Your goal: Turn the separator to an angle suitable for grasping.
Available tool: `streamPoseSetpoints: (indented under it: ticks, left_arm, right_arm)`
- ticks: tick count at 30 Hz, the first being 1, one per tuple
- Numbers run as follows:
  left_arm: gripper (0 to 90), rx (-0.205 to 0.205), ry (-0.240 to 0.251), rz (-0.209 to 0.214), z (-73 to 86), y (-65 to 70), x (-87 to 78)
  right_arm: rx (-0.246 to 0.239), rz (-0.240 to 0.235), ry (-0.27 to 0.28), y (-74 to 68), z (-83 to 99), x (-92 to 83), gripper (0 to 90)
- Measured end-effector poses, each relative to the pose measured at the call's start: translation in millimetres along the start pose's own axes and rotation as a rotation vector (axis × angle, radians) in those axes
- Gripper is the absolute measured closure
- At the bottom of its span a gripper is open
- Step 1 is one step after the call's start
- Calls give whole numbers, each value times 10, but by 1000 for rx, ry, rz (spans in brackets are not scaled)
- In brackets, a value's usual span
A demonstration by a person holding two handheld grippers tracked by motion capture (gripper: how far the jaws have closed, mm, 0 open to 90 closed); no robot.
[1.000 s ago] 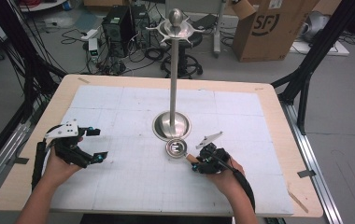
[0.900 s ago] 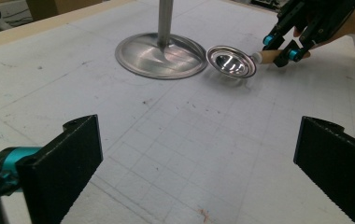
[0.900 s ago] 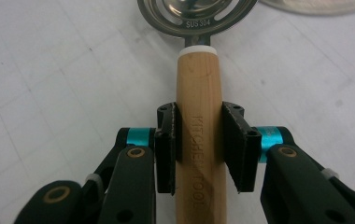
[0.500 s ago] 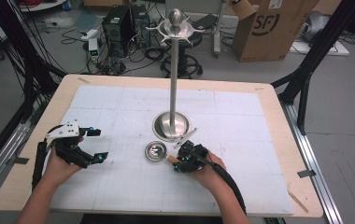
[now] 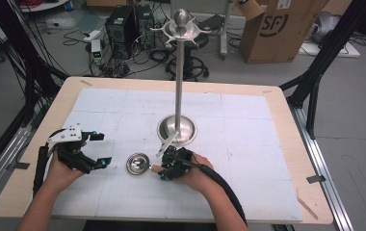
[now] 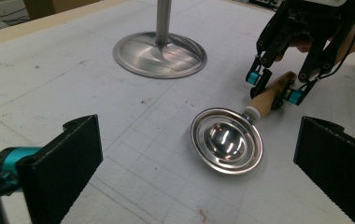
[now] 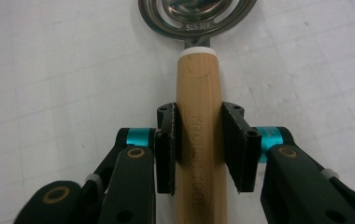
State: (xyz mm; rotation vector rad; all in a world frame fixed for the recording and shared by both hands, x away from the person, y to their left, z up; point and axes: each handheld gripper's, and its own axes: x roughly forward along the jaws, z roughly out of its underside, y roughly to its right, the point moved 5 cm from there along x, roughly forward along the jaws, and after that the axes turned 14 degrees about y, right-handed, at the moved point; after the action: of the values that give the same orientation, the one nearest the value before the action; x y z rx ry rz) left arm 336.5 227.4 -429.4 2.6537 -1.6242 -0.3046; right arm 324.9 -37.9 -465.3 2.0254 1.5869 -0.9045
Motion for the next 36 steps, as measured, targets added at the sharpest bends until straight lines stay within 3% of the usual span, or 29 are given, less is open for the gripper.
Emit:
streamPoseSetpoints:
  ticks: [8,10,17,25,32,36]
  left_arm:
    - [17,3,-2,3,2,6,4]
    - [17,0,0,2,1,4,2]
    - [17,1,-4,4,8,5,13]
    - [18,-8,-3,11,9,11,15]
    - [18,-5,-13,19,21,11,25]
    - [17,-5,-23,18,38,8,38]
  right_arm:
    - [-23,-20,-9,-27,-55,65,667]
    - [-19,-15,-21,-21,-40,74,642]
    - [9,10,19,-11,-62,-18,527]
    - [52,59,98,1,-23,-326,431]
    - [106,127,166,79,139,-647,398]
    - [131,174,242,101,279,-869,373]
